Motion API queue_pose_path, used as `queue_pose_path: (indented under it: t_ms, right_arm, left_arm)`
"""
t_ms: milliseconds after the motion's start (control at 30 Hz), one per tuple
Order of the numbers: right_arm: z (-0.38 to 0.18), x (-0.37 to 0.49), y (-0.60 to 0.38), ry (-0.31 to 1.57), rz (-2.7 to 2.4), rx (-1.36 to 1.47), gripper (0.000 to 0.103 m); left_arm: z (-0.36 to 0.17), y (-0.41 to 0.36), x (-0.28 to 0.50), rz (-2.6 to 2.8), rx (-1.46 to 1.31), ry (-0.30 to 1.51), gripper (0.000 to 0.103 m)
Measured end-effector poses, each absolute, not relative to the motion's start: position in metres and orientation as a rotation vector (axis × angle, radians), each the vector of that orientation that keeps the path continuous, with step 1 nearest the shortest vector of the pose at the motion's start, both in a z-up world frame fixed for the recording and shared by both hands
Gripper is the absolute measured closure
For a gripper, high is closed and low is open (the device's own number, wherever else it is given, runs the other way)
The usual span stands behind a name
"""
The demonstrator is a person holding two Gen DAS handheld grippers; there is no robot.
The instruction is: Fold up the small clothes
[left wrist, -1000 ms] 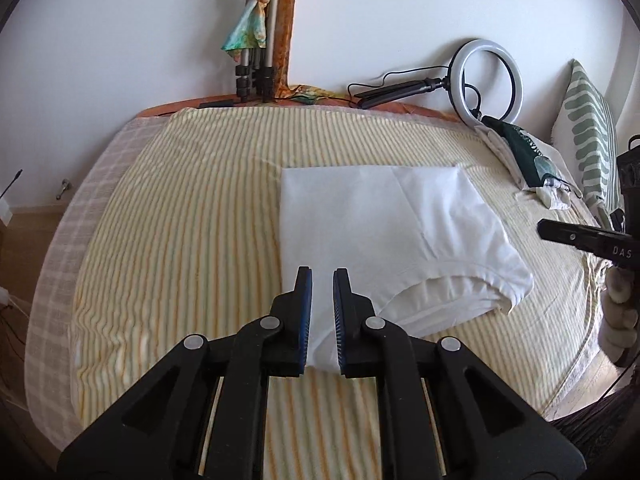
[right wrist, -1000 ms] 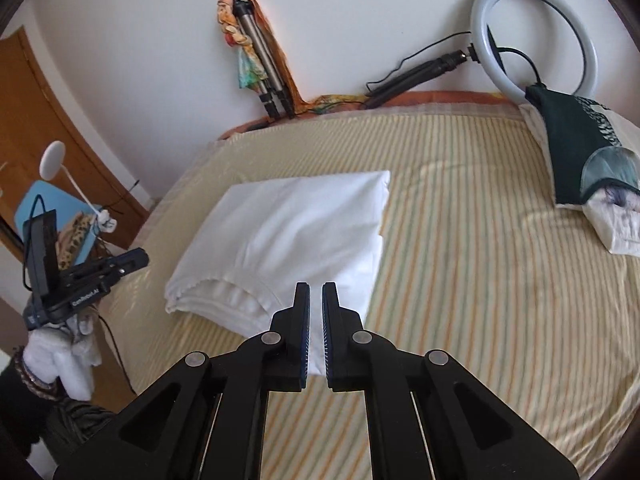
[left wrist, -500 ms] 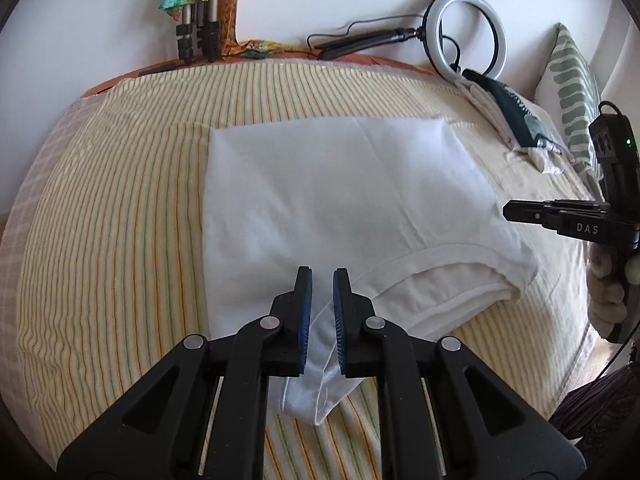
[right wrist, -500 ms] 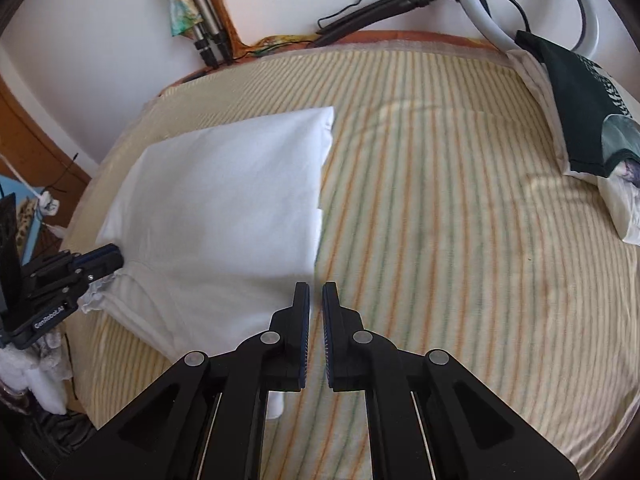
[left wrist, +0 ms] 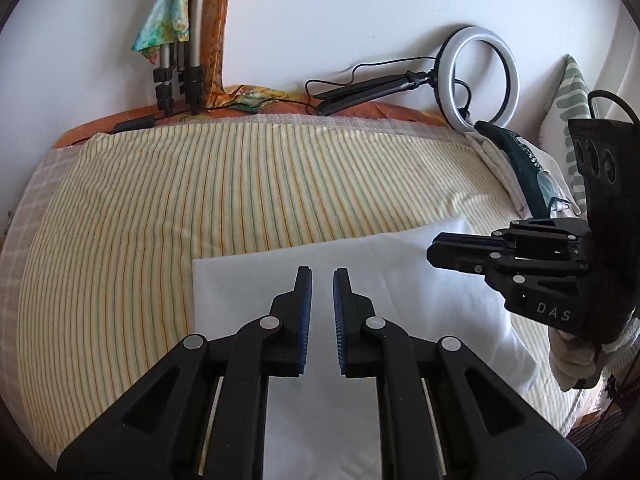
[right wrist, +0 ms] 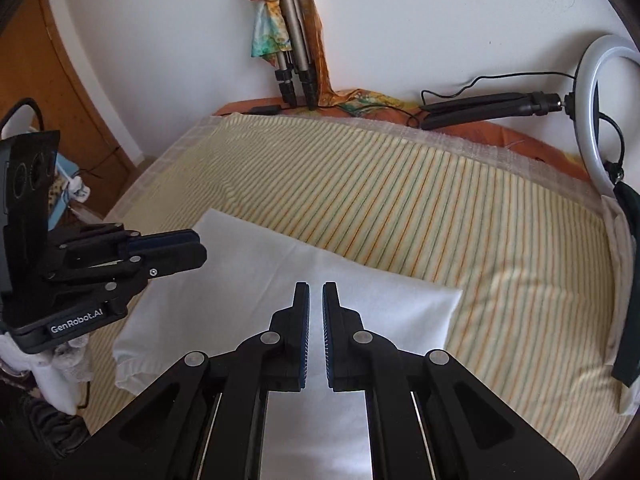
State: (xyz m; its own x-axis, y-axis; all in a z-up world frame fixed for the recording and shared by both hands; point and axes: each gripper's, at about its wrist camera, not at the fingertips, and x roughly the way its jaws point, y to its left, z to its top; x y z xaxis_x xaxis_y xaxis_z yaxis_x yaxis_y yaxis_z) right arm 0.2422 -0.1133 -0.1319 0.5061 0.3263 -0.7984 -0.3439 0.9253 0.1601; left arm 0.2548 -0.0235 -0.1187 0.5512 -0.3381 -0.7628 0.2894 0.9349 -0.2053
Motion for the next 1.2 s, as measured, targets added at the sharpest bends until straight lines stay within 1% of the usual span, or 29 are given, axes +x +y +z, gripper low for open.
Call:
queue_pose_path:
  t_ms: [100,233,300,633,667,700,767,800,833,867,900,933,967,1067,1200]
  right_arm:
    - [-0.148,0.251,-0.119,0.976,0.367,-0.021,0.098]
    - [-0.163,0.261,-0.137,0.993,0.343,0.049,0.098]
    - [-0.163,0.26,-0.143,0.986,0.327,0.065,0.098]
    - [-0.16,0.254,-0.186,0.996,0.204,0.052,0.098]
    - [-0.161,0.253,-0.193,1.005,0.176,0.057,0.095]
    - [-0.16,0.25,-0.199,1.006,0.158,0.074,0.089]
    - [-0.154,0.244,-0.211,1.005,0.135,0.112,0.089]
    - [-0.151,0.24,-0.216,1.002,0.135,0.137,0.087]
    - [-0.147,0.234,-0.221,0.999,0.141,0.166,0.084]
    - [-0.144,0.227,-0.225,0.993,0.152,0.195,0.076]
    - [-0.141,0.221,-0.228,0.988,0.166,0.219,0.07]
    - [-0.138,0.215,-0.23,0.986,0.178,0.242,0.069]
    - [-0.137,0.209,-0.233,0.988,0.193,0.268,0.069]
    - [-0.141,0.196,-0.241,1.014,0.257,0.389,0.068]
    - [-0.156,0.185,-0.249,1.051,0.322,0.538,0.066]
  left_arm:
    - [-0.138,-0.018,0.266,-0.337,-0.069,0.945,0.094]
    - [-0.157,-0.003,0.273,-0.309,-0.11,0.956,0.094]
    - [-0.16,0.001,0.271,-0.313,-0.126,0.941,0.091]
    - [-0.158,0.012,0.261,-0.228,-0.034,0.926,0.091]
    - [-0.158,0.017,0.259,-0.216,-0.034,0.93,0.091]
    - [-0.156,0.022,0.256,-0.207,-0.033,0.935,0.091]
    - [-0.151,0.034,0.25,-0.179,-0.033,0.934,0.091]
    - [-0.148,0.04,0.247,-0.175,-0.047,0.935,0.089]
    - [-0.144,0.047,0.243,-0.176,-0.075,0.939,0.086]
    - [-0.141,0.055,0.239,-0.181,-0.112,0.946,0.082]
    - [-0.137,0.062,0.234,-0.189,-0.156,0.952,0.074]
    - [-0.134,0.068,0.23,-0.2,-0.203,0.956,0.069]
    - [-0.131,0.074,0.224,-0.214,-0.259,0.962,0.068]
    - [-0.133,0.09,0.215,-0.262,-0.423,1.01,0.068]
    - [-0.153,0.106,0.211,-0.32,-0.644,1.093,0.067]
